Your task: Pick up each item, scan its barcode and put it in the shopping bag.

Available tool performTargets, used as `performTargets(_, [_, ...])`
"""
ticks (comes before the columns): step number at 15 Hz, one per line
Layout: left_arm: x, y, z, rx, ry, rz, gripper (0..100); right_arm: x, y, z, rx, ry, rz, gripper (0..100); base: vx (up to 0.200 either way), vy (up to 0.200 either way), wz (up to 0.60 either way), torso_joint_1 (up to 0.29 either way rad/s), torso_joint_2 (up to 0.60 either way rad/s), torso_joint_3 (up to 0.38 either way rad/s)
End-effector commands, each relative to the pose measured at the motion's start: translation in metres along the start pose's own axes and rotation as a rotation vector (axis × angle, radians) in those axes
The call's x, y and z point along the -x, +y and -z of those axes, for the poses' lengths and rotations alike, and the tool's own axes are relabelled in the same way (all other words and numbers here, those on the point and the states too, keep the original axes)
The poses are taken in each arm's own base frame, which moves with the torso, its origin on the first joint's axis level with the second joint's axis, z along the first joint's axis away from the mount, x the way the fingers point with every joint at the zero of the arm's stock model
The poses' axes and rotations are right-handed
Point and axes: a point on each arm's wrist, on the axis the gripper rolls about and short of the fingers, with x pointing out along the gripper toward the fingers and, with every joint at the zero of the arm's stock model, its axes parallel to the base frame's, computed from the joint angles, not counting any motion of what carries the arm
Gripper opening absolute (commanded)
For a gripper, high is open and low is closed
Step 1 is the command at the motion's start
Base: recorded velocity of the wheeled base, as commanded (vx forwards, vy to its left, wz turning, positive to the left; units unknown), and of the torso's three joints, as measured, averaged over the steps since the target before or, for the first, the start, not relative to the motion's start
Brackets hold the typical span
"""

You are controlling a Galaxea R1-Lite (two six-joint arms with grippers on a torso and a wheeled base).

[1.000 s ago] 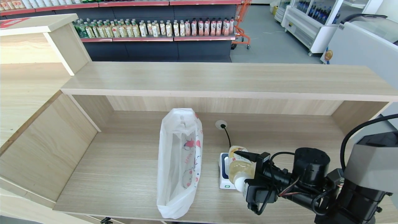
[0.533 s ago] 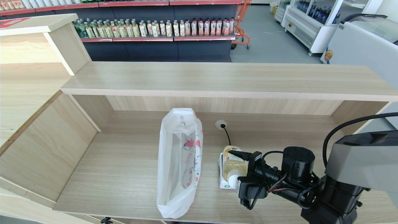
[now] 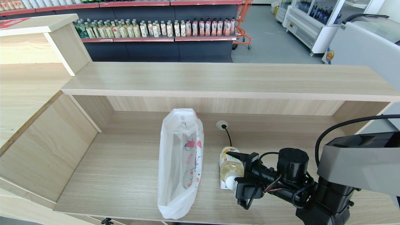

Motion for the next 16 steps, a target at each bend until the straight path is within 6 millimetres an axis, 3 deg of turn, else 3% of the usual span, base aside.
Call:
performTargets(1, [0.000,0.000,0.000,0.000,0.000,0.000,100,0.000,0.002,0.000,-0.002,0.002,-0.007,0,0.000,0.000,0.00,0.000,0.00,0.000])
performTargets(3, [0.000,0.000,0.000,0.000,0.000,0.000,100,0.000,-0.007,-0.005,-0.003,-0.010,0.023,0,0.000,0.000,0.00,0.000,0.00,0.000])
performTargets(5, [0.000,0.000,0.000,0.000,0.000,0.000,100,0.004,-0.036,-0.020,-0.078,-0.013,0.127,0,0.000,0.000,0.00,0.000,0.00,0.000])
performTargets(8, [0.000,0.000,0.000,0.000,0.000,0.000,100,0.031,-0.090,-0.039,-0.359,0.155,0.308,0,0.000,0.000,0.00,0.000,0.00,0.000])
performTargets(10, [0.000,0.000,0.000,0.002,0.000,0.000,100,0.048,-0.123,-0.050,-0.629,0.241,0.301,0,0.000,0.000,0.00,0.000,0.00,0.000])
performTargets(13, [0.000,0.000,0.000,0.000,0.000,0.000,100,0.058,-0.136,-0.060,-1.022,0.217,0.290,0,0.000,0.000,0.00,0.000,0.00,0.000])
performTargets(16, [0.000,0.000,0.000,0.000,0.000,0.000,100,0.058,-0.132,-0.060,-1.220,0.165,0.263,0,0.000,0.000,0.00,0.000,0.00,0.000])
